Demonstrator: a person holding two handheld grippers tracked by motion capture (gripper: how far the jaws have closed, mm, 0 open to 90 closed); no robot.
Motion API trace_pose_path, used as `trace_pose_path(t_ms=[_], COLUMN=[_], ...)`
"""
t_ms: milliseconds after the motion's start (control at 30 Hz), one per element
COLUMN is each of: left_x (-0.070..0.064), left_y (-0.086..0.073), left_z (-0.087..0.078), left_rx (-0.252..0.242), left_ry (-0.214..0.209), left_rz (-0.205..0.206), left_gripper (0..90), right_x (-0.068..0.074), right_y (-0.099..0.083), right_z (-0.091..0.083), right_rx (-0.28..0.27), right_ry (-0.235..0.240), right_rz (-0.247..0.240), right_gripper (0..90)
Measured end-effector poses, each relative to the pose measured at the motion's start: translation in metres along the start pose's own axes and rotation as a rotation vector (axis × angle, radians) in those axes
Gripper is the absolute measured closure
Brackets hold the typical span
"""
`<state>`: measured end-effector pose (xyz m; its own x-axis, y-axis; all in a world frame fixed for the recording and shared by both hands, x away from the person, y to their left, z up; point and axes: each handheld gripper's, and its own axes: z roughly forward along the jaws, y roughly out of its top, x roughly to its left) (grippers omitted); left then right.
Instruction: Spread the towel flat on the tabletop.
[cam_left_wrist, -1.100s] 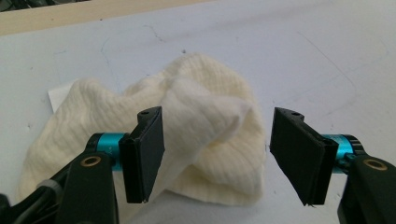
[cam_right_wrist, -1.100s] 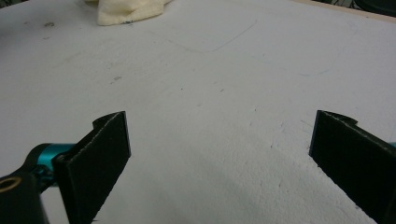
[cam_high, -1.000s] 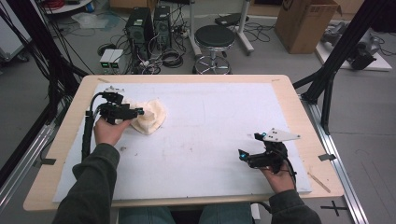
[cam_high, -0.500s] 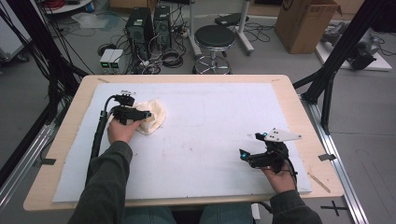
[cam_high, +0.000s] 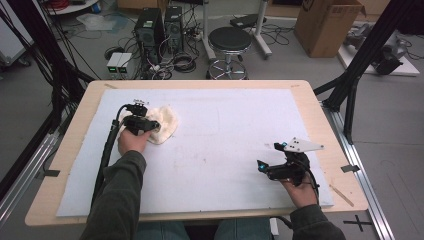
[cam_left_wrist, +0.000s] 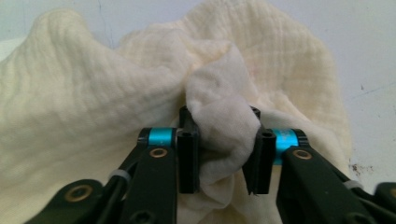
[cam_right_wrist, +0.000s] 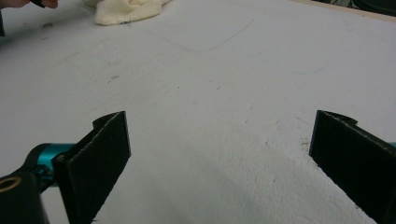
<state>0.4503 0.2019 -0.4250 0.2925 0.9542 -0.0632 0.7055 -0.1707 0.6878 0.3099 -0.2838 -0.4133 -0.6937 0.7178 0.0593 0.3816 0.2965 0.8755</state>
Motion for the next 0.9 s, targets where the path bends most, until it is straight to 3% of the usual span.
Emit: trace_pose_path(t_ms=[167, 400, 533, 900], left_x=[0.001, 0.001, 0.001, -0.003], left_y=[-0.004, -0.003, -0.002, 0.001], left_z=[-0.001, -0.007, -0.012, -0.027], left_rx=[-0.029, -0.042, -0.068, -0.109], left_ry=[-0.004, -0.017, -0.055, -0.098], left_rz=[-0.023, -0.014, -0.041, -0.038], left_gripper=[77.4, 79.9, 80.1, 80.3], right_x=[0.000, 0.000, 0.001, 0.003], right_y=[0.000, 0.000, 0.000, 0.001], right_z=[0.000, 0.001, 0.001, 0.000], right_rx=[0.005, 0.006, 0.005, 0.001], right_ry=[0.000, 0.003, 0.004, 0.005], right_rz=[0.000, -0.004, 0.000, 0.000], right_gripper=[4.6, 4.5, 4.5, 4.5])
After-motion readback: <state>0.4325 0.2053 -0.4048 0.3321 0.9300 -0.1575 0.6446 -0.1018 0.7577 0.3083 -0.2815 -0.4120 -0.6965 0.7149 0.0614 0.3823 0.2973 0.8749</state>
